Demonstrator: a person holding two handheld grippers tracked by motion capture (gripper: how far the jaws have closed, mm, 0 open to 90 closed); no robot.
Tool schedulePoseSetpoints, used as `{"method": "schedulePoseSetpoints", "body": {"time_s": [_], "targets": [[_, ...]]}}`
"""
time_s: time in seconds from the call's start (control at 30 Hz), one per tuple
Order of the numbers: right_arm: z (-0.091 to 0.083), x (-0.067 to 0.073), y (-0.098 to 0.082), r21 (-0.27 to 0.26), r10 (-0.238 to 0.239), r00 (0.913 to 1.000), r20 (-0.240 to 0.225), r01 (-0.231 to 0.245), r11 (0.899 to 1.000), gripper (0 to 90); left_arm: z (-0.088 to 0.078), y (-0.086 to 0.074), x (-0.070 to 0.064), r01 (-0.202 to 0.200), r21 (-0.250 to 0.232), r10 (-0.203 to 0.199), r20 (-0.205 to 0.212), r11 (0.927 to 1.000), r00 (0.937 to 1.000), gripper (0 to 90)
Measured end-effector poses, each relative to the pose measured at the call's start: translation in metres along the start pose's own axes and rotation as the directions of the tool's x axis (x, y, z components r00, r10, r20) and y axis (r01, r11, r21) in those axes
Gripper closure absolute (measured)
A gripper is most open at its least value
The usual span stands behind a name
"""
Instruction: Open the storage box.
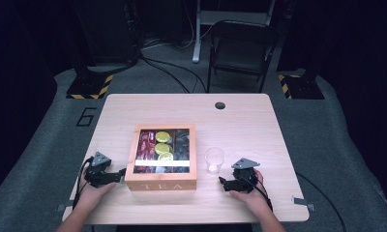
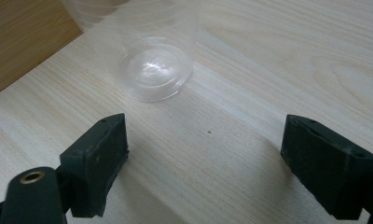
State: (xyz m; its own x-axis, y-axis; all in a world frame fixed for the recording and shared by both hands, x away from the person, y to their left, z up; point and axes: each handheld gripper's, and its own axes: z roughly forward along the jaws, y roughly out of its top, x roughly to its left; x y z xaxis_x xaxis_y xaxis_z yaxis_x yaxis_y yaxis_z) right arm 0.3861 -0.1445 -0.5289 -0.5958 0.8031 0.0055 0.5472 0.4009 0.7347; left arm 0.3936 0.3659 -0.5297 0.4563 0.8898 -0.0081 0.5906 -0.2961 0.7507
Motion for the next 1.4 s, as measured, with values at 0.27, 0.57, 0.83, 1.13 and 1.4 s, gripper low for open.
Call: {"method": "schedulePoseSetpoints", "body": {"time_s": [0.27, 0.57, 0.83, 1.13, 1.4], "targets": [[-0.001, -0.001, -0.001, -0.016, -0.002, 0.9999, 0.012, 0.003, 1.000, 18.2, 0.000, 0.000, 0.000, -0.003, 0.001, 0.003, 0.000, 1.0000, 1.0000, 22.1], [-0.007, -0.002, 0.002, 0.006, 0.004, 0.9999, -0.017, -0.004, 1.000, 43.7, -0.004, 0.003, 0.002, 0.008, 0.025, -0.008, -0.008, 0.9997, 0.9999, 32.7], [-0.015, 0.002, 0.007, 0.026, -0.034, 0.9993, -0.013, 0.035, 0.999, 58.6, -0.008, 0.008, 0.002, 0.027, 0.021, -0.027, 0.008, 0.9994, 0.9996, 41.1], [-0.030, 0.004, 0.012, -0.004, -0.031, 0.9993, -0.020, 0.031, 0.999, 68.1, -0.018, 0.013, 0.001, 0.061, 0.017, -0.061, 0.023, 0.9980, 0.9979, 43.6], [-0.048, 0.011, 0.023, -0.059, -0.016, 0.9987, -0.049, 0.013, 0.998, 69.0, -0.023, 0.016, 0.000, 0.072, 0.003, -0.072, 0.034, 0.9974, 0.9969, 44.5]]}}
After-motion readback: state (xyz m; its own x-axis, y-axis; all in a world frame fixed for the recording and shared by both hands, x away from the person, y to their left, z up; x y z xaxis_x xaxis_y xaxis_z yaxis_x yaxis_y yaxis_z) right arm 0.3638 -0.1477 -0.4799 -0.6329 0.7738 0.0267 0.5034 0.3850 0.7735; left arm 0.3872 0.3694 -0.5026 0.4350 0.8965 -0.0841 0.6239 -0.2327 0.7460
